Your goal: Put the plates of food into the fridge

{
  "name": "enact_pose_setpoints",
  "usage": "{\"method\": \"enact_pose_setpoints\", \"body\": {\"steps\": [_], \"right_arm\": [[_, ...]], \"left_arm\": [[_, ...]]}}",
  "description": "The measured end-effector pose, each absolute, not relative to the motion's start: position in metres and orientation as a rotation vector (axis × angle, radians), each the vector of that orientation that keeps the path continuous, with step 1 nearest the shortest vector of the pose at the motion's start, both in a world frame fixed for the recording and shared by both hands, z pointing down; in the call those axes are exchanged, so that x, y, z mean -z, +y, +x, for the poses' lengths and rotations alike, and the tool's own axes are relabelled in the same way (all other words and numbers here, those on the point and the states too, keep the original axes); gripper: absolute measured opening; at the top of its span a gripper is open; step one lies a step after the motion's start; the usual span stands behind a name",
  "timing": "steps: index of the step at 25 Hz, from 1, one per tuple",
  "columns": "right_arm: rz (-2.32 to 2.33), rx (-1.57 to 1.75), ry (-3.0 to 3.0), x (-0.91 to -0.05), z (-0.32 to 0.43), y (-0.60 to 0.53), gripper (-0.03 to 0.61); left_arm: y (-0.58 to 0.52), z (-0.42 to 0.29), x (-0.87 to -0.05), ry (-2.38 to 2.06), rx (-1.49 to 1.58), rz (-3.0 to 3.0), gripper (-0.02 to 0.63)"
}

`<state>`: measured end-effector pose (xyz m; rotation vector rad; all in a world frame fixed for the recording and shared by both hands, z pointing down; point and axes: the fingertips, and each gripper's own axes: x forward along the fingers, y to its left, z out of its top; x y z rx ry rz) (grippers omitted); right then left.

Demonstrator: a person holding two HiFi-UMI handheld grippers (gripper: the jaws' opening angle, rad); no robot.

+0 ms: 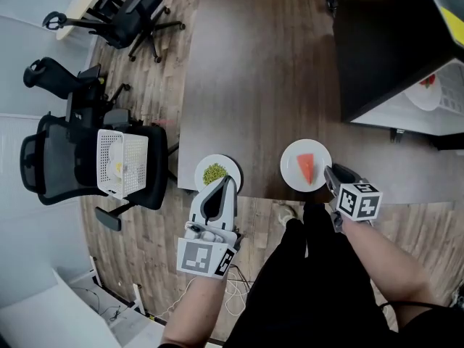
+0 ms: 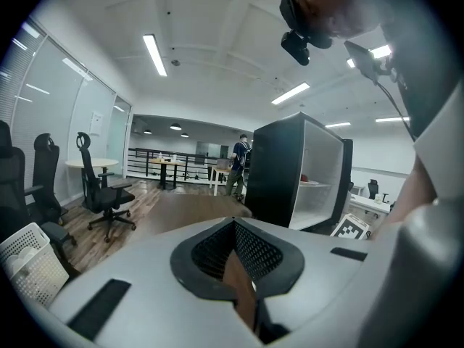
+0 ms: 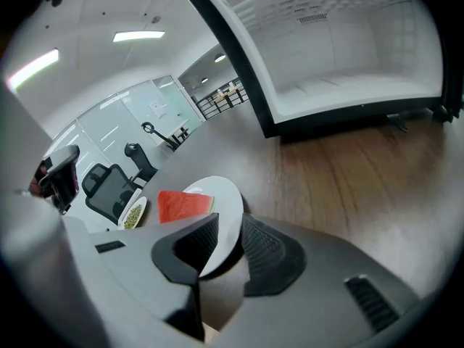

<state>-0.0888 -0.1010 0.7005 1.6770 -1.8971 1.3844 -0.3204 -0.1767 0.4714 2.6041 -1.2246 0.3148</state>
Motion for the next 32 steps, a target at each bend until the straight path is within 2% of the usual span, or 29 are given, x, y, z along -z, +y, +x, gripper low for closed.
{"method": "enact_pose_setpoints", "body": {"steps": [7, 14, 25, 32], "right_arm": [[1.629, -1.394, -1.864, -0.712, -0.092, -0.106, 0.086], [1.692, -1.723, -1.867, -0.704, -0.092, -0.115, 0.039], [1.749, -1.973, -1.910, -0.691, -0.098, -0.109, 0.023], [1.811, -2.112, -1.863, -0.691, -0.102, -0.060, 0.021]], "left_arm": [[-0.181, -0.328, -0.467, -1.256, -0.332, 2.590, 0.003], [-0.185, -0.336, -0.455, -1.289, -0.332, 2.594, 0.003], [-0.174, -0.327, -0.456, -1.258, -0.335, 2.604, 0.003], [-0.159, -0.306, -0.483, -1.182, -0.349, 2.589, 0.003]]}}
